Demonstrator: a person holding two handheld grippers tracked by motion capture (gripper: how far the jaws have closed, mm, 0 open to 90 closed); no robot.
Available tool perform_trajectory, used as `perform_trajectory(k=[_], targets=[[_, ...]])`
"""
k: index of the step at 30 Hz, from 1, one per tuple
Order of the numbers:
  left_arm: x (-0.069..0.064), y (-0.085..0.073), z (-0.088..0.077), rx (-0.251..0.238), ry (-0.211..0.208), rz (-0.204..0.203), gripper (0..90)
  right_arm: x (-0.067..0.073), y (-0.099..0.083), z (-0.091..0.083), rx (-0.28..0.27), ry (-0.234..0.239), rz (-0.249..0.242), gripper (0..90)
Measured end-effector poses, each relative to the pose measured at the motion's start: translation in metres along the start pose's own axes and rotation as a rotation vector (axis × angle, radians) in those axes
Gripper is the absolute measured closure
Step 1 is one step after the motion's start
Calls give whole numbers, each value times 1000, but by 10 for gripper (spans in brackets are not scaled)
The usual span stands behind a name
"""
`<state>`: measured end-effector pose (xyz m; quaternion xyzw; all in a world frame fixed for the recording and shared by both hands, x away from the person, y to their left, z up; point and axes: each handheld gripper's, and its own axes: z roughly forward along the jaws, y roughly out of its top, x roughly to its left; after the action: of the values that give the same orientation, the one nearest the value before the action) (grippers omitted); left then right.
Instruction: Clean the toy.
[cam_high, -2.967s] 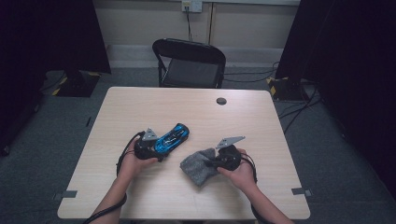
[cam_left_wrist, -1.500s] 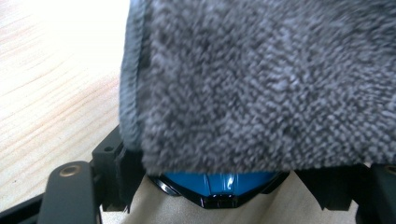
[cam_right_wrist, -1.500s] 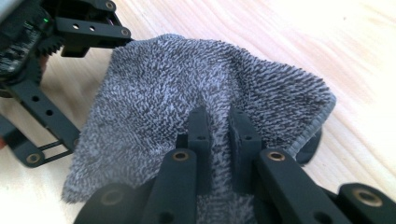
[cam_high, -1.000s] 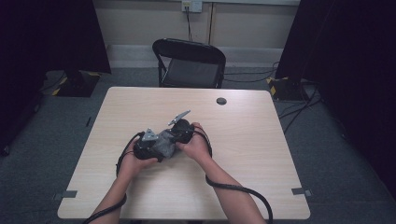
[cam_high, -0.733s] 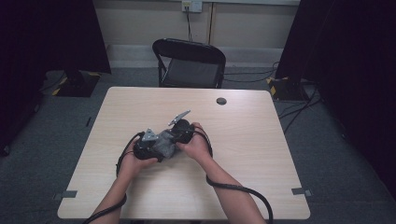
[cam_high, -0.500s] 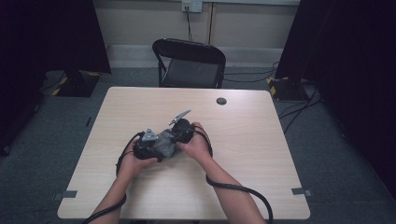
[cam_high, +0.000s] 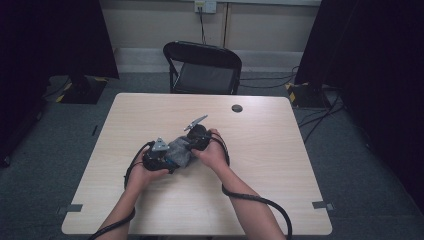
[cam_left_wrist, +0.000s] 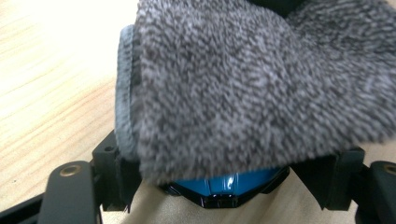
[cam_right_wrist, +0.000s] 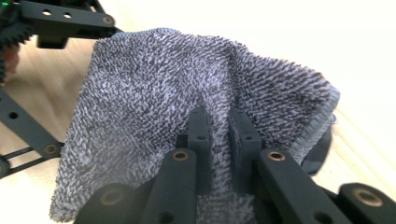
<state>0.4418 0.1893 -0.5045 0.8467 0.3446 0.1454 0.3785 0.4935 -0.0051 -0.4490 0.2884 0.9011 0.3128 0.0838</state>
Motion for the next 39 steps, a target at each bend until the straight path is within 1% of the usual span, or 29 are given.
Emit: perform_trajectory(k=[2,5,6,9,14,17,19,22,27,29,33,36,39], targets=[[0,0,0,0,0,1,242,-2,0,0,-1,-1,-1,819],[0,0,0,1,-1,-2,242,-5,0,0,-3,-16,6,819],[0,0,0,-1,-2,-2,242,-7,0,-1,-3,-29,13,819],[0,0,0,-1,-3,-4,242,-13,-2,-2,-10,-31,38,819],[0,0,0,-1,-3,-4,242,-15,-1,-2,-13,-40,37,819],[0,0,0,0,-2,-3,242,-17,0,-4,-19,-52,45,819],[0,0,0,-1,-2,-4,242,-21,0,-5,-20,-68,59,819],[0,0,0,-1,-2,-4,242,-27,-1,-5,-28,-66,79,819],[0,0,0,-1,-3,-5,242,-29,1,-5,-20,-89,84,819],[0,0,0,-1,-3,-4,242,-31,1,-5,-20,-99,94,819],[0,0,0,-1,-3,-4,241,-37,-1,-5,-30,-102,117,819],[0,0,0,-1,-3,-3,242,-41,-2,-6,-37,-116,139,819],[0,0,0,-1,-3,-4,242,-45,-4,-9,-39,-132,146,819]])
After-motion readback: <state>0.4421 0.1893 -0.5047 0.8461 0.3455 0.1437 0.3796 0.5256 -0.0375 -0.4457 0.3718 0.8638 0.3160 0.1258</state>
